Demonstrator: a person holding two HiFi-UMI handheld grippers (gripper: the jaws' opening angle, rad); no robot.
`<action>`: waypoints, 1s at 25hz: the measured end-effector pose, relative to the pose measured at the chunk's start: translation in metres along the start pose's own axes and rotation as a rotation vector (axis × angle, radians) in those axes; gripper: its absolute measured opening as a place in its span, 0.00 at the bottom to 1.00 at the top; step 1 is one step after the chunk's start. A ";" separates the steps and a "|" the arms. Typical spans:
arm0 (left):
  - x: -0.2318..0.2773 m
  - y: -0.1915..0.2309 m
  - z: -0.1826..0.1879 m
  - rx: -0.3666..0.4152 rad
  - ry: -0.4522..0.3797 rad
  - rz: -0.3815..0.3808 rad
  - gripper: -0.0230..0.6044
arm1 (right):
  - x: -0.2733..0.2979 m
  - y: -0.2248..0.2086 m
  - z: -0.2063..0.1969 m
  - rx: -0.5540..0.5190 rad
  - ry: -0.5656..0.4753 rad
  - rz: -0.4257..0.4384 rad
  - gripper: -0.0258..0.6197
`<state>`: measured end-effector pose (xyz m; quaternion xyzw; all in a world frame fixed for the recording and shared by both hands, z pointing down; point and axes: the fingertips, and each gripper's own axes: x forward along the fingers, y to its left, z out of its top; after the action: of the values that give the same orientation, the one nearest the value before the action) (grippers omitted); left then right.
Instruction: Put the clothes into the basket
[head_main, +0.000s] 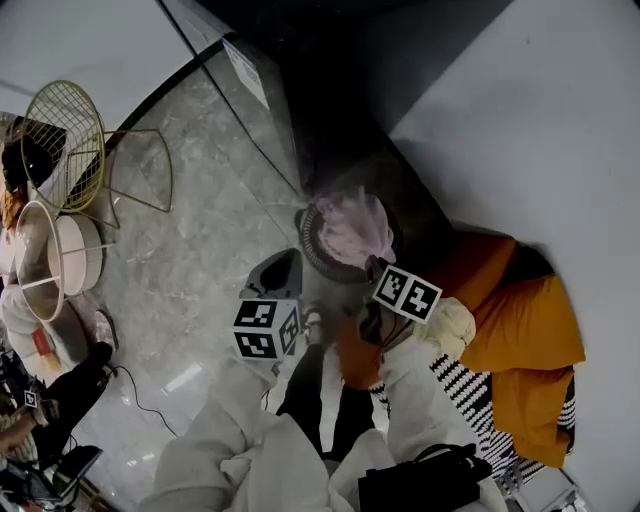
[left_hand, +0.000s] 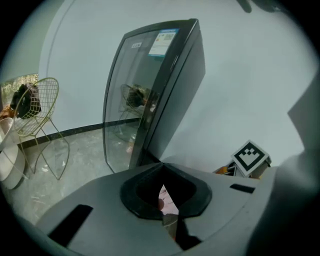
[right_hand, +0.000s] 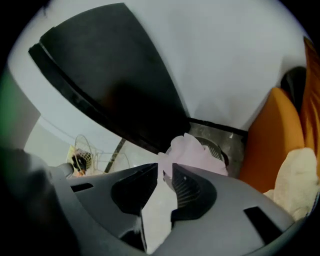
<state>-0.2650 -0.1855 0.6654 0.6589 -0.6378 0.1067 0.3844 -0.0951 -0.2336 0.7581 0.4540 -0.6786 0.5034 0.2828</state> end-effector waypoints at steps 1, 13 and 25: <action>0.001 0.000 -0.001 0.009 0.004 -0.004 0.04 | 0.003 -0.002 -0.001 0.036 -0.009 0.007 0.19; 0.015 -0.001 -0.008 -0.001 0.006 0.010 0.04 | -0.005 0.004 0.024 -0.089 -0.090 0.035 0.32; -0.009 -0.035 0.007 0.012 -0.039 -0.017 0.04 | -0.078 0.022 0.051 -0.255 -0.236 0.066 0.32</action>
<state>-0.2372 -0.1869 0.6419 0.6686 -0.6388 0.0943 0.3687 -0.0775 -0.2544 0.6659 0.4479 -0.7799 0.3656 0.2399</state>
